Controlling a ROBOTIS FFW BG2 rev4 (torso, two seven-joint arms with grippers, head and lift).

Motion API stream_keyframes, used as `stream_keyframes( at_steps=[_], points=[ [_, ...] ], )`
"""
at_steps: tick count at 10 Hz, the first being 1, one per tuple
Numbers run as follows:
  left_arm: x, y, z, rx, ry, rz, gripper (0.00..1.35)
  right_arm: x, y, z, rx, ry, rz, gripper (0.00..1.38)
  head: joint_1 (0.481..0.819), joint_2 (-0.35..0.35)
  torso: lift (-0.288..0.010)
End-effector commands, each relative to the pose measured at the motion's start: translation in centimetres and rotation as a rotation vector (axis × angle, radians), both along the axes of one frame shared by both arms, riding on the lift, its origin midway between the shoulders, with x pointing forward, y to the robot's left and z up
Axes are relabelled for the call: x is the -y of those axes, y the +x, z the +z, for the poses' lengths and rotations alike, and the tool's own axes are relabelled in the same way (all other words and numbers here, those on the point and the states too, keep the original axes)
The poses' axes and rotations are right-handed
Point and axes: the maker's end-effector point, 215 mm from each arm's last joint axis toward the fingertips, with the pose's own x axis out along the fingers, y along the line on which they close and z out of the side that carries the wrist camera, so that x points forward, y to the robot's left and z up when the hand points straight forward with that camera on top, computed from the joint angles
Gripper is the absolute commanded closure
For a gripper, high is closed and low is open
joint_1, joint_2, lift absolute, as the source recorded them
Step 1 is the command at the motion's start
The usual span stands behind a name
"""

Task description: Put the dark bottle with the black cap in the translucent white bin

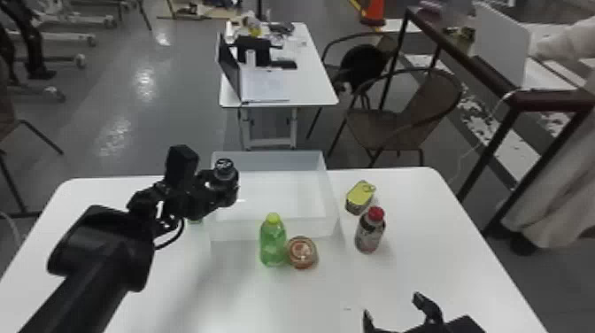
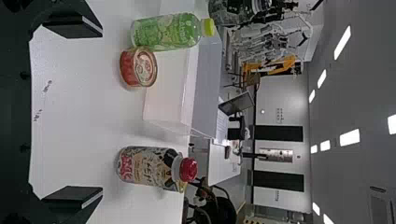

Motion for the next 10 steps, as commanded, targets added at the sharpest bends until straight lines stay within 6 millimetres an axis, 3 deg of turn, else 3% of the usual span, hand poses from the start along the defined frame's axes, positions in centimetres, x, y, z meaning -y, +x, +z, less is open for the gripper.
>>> stream_keyframes(
  at_steps=[1,4,5,7,8,10],
  points=[
    [1.0,0.0,0.0,-0.001,0.019,-0.029,0.77,-0.1,0.1,-0.1,-0.001,0.004,0.003,0.11,0.695,-0.078,0.0],
    [2.4,0.2,1.0,0.01,-0.036,-0.021,0.2,0.0,0.0,-0.1,-0.003,0.011,0.002,0.11,0.695,-0.094,0.0],
    [2.4,0.4,1.4,0.02,-0.051,-0.012,0.09,0.0,-0.1,-0.1,-0.003,0.012,0.001,0.11,0.695,-0.099,0.0],
    [2.8,0.9,3.8,0.073,-0.087,-0.015,0.11,0.1,-0.3,0.0,-0.003,0.014,-0.001,0.11,0.695,-0.102,0.0],
    [2.1,0.8,5.4,0.112,-0.116,0.007,0.11,0.3,-0.4,0.1,-0.002,0.011,-0.003,0.11,0.695,-0.105,0.0],
    [-2.6,-1.5,7.0,0.159,-0.193,0.111,0.11,0.3,-0.4,0.2,0.001,0.006,-0.001,0.11,0.695,-0.103,0.0]
  ],
)
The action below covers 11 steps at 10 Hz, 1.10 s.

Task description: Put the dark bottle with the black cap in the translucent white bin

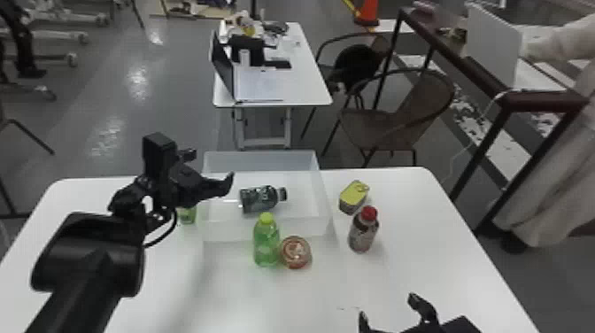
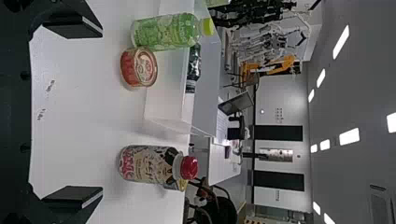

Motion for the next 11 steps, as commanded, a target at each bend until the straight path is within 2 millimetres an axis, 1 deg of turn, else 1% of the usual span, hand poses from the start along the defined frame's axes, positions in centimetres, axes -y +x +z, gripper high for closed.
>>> stream_keyframes(
  at_steps=[1,2,3,4,5,6,8,9,10,11],
  points=[
    [-4.9,-3.3,-0.4,0.01,-0.095,0.119,0.11,0.0,0.0,0.0,0.0,-0.002,-0.001,0.11,0.695,-0.086,0.0],
    [-7.7,-5.7,-1.4,0.008,-0.158,0.211,0.11,0.0,0.0,0.3,0.006,-0.009,0.001,0.11,0.695,-0.053,0.0],
    [-10.0,-8.4,-2.5,0.005,-0.202,0.288,0.11,0.5,0.1,0.7,0.013,-0.02,-0.004,0.11,0.695,-0.017,0.0],
    [-12.1,-10.9,-3.2,0.002,-0.217,0.346,0.11,0.9,0.1,0.8,0.017,-0.028,-0.008,0.11,0.695,0.013,0.0],
    [-13.6,-13.4,-3.5,0.01,-0.248,0.395,0.11,0.9,0.2,0.9,0.018,-0.033,-0.007,0.11,0.695,0.026,0.0],
    [-14.8,-15.8,-3.9,0.019,-0.273,0.446,0.11,0.9,0.3,1.2,0.021,-0.033,-0.008,0.11,0.695,0.049,0.0],
    [-15.4,-20.5,-6.1,-0.021,-0.275,0.504,0.11,1.3,0.2,1.8,0.027,-0.04,-0.017,0.11,0.695,0.082,0.0],
    [-16.4,-22.6,-7.2,-0.038,-0.248,0.532,0.11,2.1,-0.3,2.0,0.028,-0.048,-0.038,0.11,0.695,0.085,0.0],
    [-17.3,-24.4,-8.2,-0.046,-0.235,0.566,0.11,2.9,-0.7,2.3,0.031,-0.053,-0.069,0.11,0.695,0.09,0.0],
    [-17.9,-25.7,-8.9,-0.053,-0.205,0.576,0.11,3.1,-0.7,2.7,0.039,-0.06,-0.071,0.11,0.695,0.096,0.0]
  ],
)
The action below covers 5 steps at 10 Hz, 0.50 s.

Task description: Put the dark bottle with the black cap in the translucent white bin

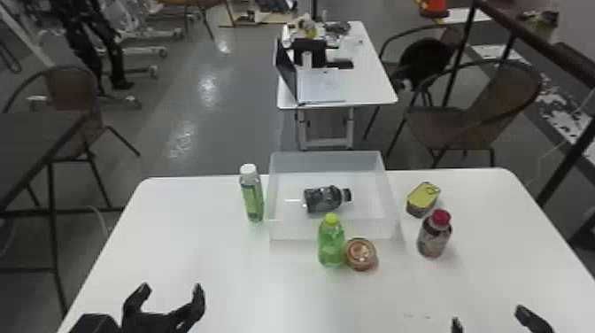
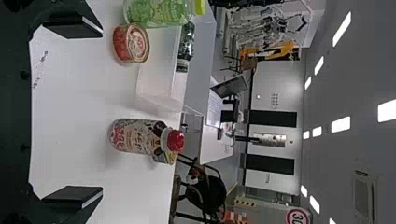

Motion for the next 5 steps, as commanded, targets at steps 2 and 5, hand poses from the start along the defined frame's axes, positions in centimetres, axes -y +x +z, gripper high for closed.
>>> stream_keyframes(
  at_steps=[2,5],
  points=[
    [0.2,-1.2,-0.6,-0.007,0.028,0.015,0.11,0.2,-0.3,0.8,0.021,-0.002,-0.006,0.11,0.695,0.105,0.0],
    [1.2,-0.2,-0.2,-0.001,0.031,0.003,0.11,0.1,-0.2,1.2,0.036,0.001,-0.008,0.11,0.695,0.094,0.0]
  ],
)
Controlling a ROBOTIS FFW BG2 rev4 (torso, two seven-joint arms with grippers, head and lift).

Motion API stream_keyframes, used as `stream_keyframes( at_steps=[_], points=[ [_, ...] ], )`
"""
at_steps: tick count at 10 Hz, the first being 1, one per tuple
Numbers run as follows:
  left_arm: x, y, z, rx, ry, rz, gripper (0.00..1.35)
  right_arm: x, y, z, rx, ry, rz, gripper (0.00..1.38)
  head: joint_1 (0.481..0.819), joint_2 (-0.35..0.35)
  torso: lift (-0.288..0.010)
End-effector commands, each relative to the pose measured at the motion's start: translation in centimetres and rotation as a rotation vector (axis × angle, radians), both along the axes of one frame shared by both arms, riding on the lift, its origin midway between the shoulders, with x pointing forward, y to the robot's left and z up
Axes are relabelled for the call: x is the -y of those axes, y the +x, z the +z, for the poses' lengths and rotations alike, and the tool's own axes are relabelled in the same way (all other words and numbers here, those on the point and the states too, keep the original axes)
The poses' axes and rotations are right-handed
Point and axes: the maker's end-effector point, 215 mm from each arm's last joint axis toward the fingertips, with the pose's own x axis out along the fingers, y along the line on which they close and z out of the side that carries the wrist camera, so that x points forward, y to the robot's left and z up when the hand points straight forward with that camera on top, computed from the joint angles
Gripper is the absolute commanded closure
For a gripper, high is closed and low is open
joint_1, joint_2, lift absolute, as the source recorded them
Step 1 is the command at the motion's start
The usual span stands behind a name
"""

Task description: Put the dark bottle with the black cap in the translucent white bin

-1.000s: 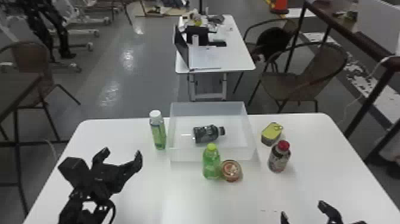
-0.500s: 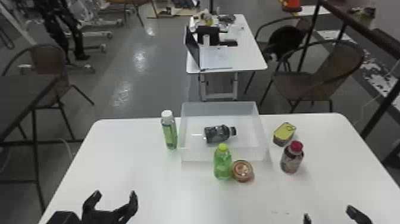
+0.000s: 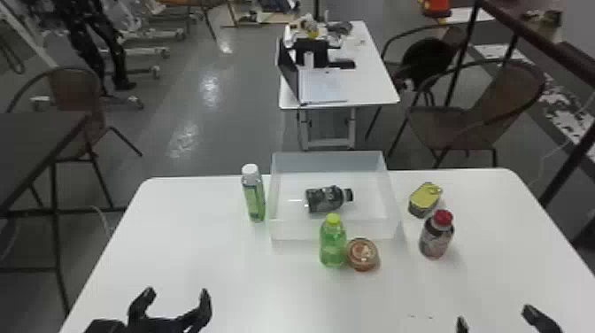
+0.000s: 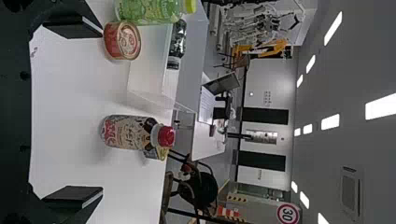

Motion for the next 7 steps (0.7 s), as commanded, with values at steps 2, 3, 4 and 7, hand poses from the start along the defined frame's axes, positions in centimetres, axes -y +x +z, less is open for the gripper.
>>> stream_keyframes(
  at_steps=[2,3,4,7],
  points=[
    [1.0,0.8,0.3,0.009,-0.023,-0.009,0.11,-0.6,0.3,0.2,0.006,0.001,0.01,0.11,0.695,0.085,0.0],
    [1.7,1.3,0.4,0.012,-0.037,-0.018,0.11,-0.8,0.4,0.3,0.009,0.001,0.013,0.11,0.695,0.084,0.0],
    [2.3,1.8,0.5,0.019,-0.045,-0.026,0.11,-0.9,0.5,0.4,0.011,0.003,0.014,0.11,0.695,0.08,0.0],
    [3.1,2.0,0.5,0.018,-0.064,-0.037,0.11,-0.8,1.0,0.5,0.016,0.004,0.013,0.11,0.695,0.064,0.0]
  ],
)
